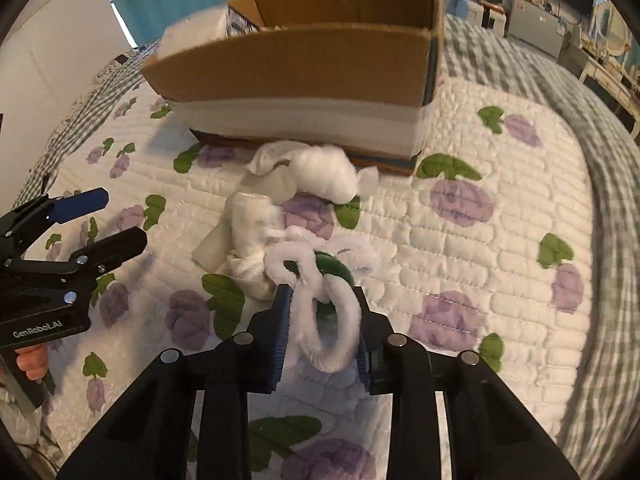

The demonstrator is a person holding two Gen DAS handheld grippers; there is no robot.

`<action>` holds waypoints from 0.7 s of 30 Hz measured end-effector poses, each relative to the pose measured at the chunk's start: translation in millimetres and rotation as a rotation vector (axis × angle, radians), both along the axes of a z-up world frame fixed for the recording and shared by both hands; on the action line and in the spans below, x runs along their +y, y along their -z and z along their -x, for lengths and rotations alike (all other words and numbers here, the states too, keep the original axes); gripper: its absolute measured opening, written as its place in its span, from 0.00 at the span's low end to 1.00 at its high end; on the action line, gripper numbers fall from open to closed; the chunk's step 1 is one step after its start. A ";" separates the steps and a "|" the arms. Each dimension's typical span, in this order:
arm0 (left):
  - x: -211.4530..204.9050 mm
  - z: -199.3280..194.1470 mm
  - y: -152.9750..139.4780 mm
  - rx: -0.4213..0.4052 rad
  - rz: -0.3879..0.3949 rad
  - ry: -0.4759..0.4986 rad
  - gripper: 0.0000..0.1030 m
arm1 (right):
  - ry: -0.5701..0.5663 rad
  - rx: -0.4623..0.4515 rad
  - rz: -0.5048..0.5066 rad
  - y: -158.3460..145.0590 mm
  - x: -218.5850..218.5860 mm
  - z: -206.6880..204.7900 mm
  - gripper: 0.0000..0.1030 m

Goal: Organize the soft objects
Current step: 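Grasp the white fuzzy pipe-cleaner toy with right tool while left tool grasps a white cloth figure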

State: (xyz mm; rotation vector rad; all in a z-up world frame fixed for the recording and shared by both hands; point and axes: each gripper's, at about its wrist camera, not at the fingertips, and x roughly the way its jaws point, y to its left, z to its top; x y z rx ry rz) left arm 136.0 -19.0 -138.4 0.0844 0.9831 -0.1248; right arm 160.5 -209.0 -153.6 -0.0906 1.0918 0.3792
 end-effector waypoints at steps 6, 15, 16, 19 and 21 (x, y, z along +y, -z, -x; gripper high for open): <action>-24.5 10.3 -12.9 -0.020 0.005 0.048 0.77 | 0.047 -0.066 -0.007 -27.9 -20.1 9.4 0.25; -64.1 -0.7 -4.6 0.008 0.044 0.066 0.74 | 0.102 -0.103 0.000 -37.4 -55.2 8.7 0.25; -67.3 -3.3 -2.2 0.016 0.053 0.071 0.74 | 0.110 -0.099 -0.007 -35.7 -58.5 7.6 0.25; -80.4 -10.9 5.9 0.031 0.053 0.100 0.74 | 0.122 -0.093 -0.027 -32.4 -67.0 5.0 0.25; -88.8 -16.5 10.6 0.032 0.052 0.121 0.74 | 0.126 -0.091 -0.034 -29.8 -70.6 1.9 0.25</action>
